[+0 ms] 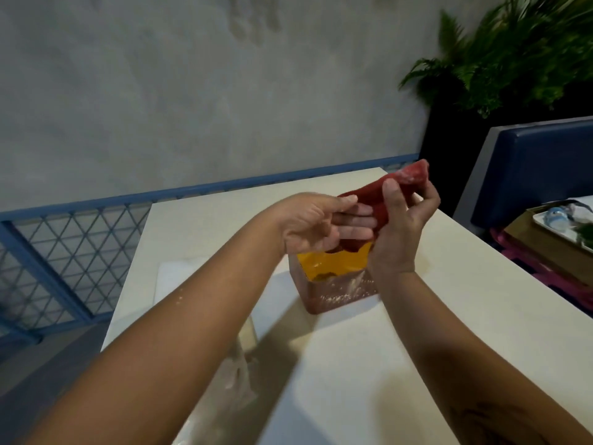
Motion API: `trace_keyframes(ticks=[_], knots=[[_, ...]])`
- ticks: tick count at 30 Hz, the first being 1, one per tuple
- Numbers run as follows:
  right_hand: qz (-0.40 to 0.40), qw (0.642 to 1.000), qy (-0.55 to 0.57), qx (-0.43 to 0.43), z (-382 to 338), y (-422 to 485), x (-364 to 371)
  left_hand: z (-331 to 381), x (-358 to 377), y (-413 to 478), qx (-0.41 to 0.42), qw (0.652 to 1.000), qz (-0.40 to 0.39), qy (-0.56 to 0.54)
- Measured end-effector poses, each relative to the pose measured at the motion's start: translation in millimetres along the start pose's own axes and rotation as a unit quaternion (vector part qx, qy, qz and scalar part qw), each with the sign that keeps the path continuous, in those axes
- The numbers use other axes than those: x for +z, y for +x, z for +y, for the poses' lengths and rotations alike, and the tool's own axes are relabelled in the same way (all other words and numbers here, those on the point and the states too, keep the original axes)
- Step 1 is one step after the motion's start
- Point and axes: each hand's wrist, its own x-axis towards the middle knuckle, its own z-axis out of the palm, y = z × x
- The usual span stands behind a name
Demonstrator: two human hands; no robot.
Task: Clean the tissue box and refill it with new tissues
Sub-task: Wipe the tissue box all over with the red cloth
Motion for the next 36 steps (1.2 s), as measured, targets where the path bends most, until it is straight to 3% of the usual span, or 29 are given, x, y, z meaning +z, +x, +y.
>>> trace_keyframes(ticks=[3, 6, 9, 11, 13, 14, 16, 18, 20, 21, 25, 28, 36], knots=[[0.029, 0.988, 0.081, 0.13, -4, 13, 7, 10, -14, -7, 0.068, 0.991, 0.034, 0.112], [0.035, 0.955, 0.139, 0.259, 1, 19, 1, 10, -32, 1, 0.166, 0.964, 0.194, 0.079], [-0.071, 0.931, 0.125, 0.336, 3, 20, -13, -5, -50, 22, 0.16, 0.922, 0.334, 0.114], [-0.107, 0.929, 0.044, 0.351, 4, 23, -17, -23, -63, 43, 0.123, 0.888, 0.375, 0.235], [-0.112, 0.936, -0.207, 0.262, 3, 22, -10, -40, -74, 62, 0.087, 0.848, 0.386, 0.353], [-0.121, 0.905, -0.371, 0.171, 6, 20, -7, -46, -78, 69, 0.074, 0.834, 0.382, 0.39], [-0.184, 0.778, -0.601, 0.01, 14, 11, -3, -54, -85, 80, 0.068, 0.85, 0.34, 0.397], [-0.257, 0.665, -0.699, -0.05, 27, -1, -2, -60, -90, 87, 0.074, 0.89, 0.276, 0.355], [-0.308, 0.594, -0.737, -0.095, 40, -10, -3, -65, -94, 90, 0.086, 0.901, 0.237, 0.352], [-0.321, 0.576, -0.743, -0.113, 42, -12, -3, -67, -95, 92, 0.096, 0.898, 0.232, 0.361], [-0.372, 0.557, -0.72, -0.183, 44, -9, -7, -73, -97, 96, 0.125, 0.888, 0.249, 0.365], [-0.443, 0.561, -0.668, -0.206, 43, -10, -15, -75, -99, 99, 0.134, 0.883, 0.262, 0.366], [-0.531, 0.619, -0.57, -0.101, 14, -10, -36, -79, -102, 104, 0.139, 0.855, 0.288, 0.409]])
